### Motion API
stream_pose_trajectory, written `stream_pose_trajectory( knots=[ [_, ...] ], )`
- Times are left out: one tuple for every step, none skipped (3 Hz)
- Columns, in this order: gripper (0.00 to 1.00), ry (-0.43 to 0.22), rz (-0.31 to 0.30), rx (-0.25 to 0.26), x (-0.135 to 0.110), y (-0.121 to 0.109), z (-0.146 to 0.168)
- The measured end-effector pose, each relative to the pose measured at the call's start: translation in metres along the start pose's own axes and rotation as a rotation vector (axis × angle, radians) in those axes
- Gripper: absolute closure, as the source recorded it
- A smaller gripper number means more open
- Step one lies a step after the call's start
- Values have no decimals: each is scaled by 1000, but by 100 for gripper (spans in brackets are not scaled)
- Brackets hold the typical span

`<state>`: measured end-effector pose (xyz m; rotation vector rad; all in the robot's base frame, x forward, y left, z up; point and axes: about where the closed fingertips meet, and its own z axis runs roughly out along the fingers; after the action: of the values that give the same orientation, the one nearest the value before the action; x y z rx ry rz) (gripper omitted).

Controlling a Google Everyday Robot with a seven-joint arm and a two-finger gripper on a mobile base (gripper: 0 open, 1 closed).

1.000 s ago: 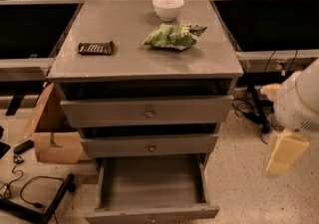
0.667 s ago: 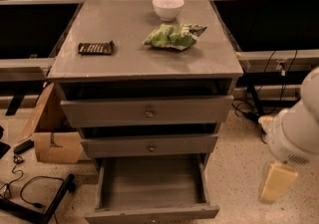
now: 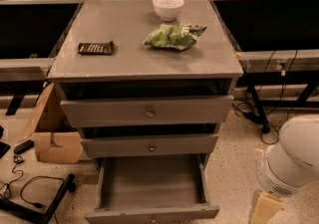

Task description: Close bottom drawer

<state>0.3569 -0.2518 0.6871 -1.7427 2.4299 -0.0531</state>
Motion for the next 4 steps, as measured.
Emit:
stream_pose_trajectory(
  knots=[
    [0, 0, 1, -5, 0, 1, 2],
    [0, -12, 3, 8, -4, -2, 18],
    [0, -40, -5, 16, -16, 1, 68],
    [0, -92, -20, 12, -25, 8, 128]
  ],
)
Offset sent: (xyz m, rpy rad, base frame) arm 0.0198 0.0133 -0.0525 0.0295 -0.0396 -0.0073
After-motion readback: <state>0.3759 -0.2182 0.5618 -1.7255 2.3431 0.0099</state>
